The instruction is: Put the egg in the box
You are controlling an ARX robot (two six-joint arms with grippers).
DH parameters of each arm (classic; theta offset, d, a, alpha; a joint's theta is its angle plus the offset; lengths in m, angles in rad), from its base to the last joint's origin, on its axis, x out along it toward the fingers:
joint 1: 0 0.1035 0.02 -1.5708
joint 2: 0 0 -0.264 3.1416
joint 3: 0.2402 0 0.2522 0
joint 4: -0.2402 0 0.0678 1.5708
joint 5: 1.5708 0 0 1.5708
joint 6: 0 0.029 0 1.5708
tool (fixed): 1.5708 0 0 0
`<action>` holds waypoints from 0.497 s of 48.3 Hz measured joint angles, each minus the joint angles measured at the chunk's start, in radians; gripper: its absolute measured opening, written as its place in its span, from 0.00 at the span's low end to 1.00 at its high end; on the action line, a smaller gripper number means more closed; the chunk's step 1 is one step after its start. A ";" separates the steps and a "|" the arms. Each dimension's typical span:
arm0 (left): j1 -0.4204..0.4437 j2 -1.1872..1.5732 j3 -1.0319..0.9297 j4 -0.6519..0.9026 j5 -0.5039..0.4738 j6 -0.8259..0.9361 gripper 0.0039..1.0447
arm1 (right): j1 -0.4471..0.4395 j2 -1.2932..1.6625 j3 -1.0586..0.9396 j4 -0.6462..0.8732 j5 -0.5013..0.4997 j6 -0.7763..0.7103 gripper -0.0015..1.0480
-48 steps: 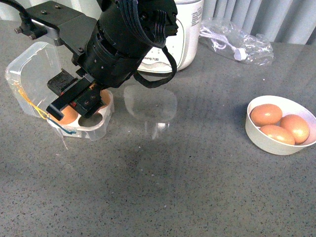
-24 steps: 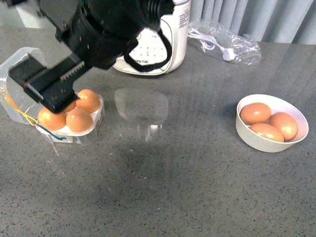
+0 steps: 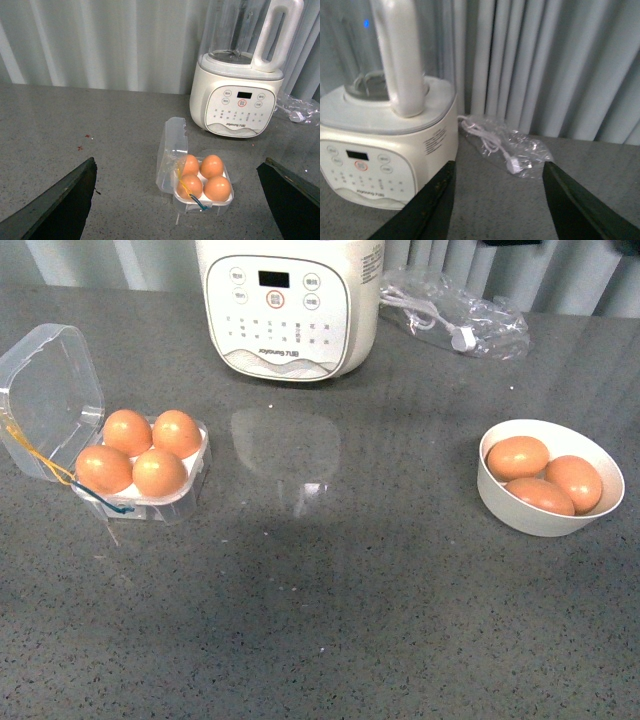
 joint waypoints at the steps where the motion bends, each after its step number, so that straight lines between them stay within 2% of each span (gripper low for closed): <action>1: 0.000 0.000 0.000 0.000 0.000 0.000 0.94 | -0.013 -0.027 -0.028 0.011 -0.011 0.004 0.45; 15: 0.000 0.000 0.000 0.000 0.003 0.000 0.94 | -0.151 -0.240 -0.299 0.034 -0.143 0.020 0.04; 24: 0.000 0.000 0.000 0.000 0.003 0.000 0.94 | -0.219 -0.370 -0.398 0.014 -0.212 0.020 0.03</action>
